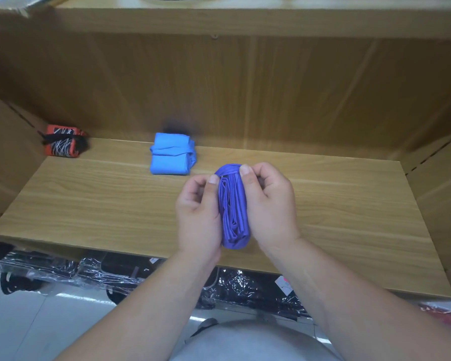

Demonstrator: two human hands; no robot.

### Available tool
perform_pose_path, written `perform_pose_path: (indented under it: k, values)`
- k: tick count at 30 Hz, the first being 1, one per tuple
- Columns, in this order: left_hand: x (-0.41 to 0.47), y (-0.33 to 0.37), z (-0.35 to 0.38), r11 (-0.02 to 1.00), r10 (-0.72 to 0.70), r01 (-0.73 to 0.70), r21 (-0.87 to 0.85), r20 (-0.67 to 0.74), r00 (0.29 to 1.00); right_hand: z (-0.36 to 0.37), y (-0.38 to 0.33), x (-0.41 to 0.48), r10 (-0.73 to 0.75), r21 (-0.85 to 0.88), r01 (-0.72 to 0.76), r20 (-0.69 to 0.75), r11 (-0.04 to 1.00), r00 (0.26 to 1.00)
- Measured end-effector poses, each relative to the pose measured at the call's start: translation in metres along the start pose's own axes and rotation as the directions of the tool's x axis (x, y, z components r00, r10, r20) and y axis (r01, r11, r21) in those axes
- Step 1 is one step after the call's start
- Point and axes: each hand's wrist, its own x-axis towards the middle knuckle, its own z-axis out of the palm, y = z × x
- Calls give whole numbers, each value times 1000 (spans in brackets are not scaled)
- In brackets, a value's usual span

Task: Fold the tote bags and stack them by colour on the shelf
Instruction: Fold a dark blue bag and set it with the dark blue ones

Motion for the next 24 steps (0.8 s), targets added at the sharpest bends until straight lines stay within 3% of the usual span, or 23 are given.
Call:
perform_pose_path:
  k: [3,7,15,20,24]
  values:
    - [-2,-2,-2,990,102,-102,101,1,995,-7,-3,0,106,131,-116,78,985,991]
    - [-4,1,-4,973,171,-175,149,36,985,-23,-10,10,251,297,-346,316,890,915]
    - [-7,-2,1,946,200,-220,239,107,974,-37,-12,8,438,338,-563,380,754,815]
    - [0,-4,6,916,199,-267,299,238,951,-53,-7,18,480,355,-637,439,684,760]
    - [5,-5,14,936,110,-209,283,329,938,-65,6,15,419,443,-572,400,690,815]
